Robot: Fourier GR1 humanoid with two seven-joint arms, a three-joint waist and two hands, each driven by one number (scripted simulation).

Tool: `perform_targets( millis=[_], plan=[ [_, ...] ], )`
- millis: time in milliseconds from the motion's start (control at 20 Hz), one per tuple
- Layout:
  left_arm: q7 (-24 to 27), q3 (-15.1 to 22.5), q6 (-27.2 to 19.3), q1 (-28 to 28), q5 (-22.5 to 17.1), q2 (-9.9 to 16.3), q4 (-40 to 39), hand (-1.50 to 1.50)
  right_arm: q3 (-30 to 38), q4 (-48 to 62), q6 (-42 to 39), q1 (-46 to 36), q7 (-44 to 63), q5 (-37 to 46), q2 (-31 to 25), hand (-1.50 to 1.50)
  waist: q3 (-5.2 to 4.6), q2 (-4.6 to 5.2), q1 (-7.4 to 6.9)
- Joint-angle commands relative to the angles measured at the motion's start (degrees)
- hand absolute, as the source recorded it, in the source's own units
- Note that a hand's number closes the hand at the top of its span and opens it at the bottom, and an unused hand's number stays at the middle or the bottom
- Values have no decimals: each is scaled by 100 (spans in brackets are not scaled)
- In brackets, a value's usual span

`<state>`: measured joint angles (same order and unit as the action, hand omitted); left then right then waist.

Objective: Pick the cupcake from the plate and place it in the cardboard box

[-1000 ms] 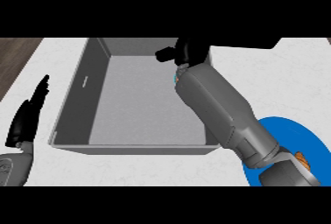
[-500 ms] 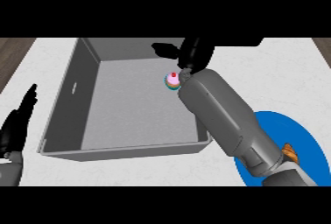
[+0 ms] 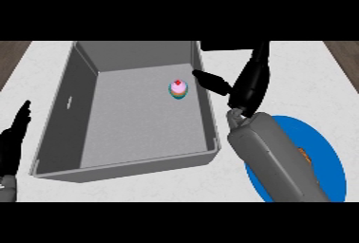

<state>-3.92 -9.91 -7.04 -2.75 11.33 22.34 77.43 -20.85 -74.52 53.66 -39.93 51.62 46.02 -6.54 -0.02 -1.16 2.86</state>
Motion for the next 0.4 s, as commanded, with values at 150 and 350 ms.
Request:
perform_targets(
  millis=[150, 350],
  plan=[
    [-204, -1, -67, -70, 60, -47, 95, 0, -456, -2876, -744, 2237, 571, 432, -800, -150, 0, 8, 83],
    [-29, 3, 25, 93, 32, -62, 140, 0, -495, -4379, -1252, 3338, 721, 169, -1554, -150, 0, 47, -29]
  ],
)
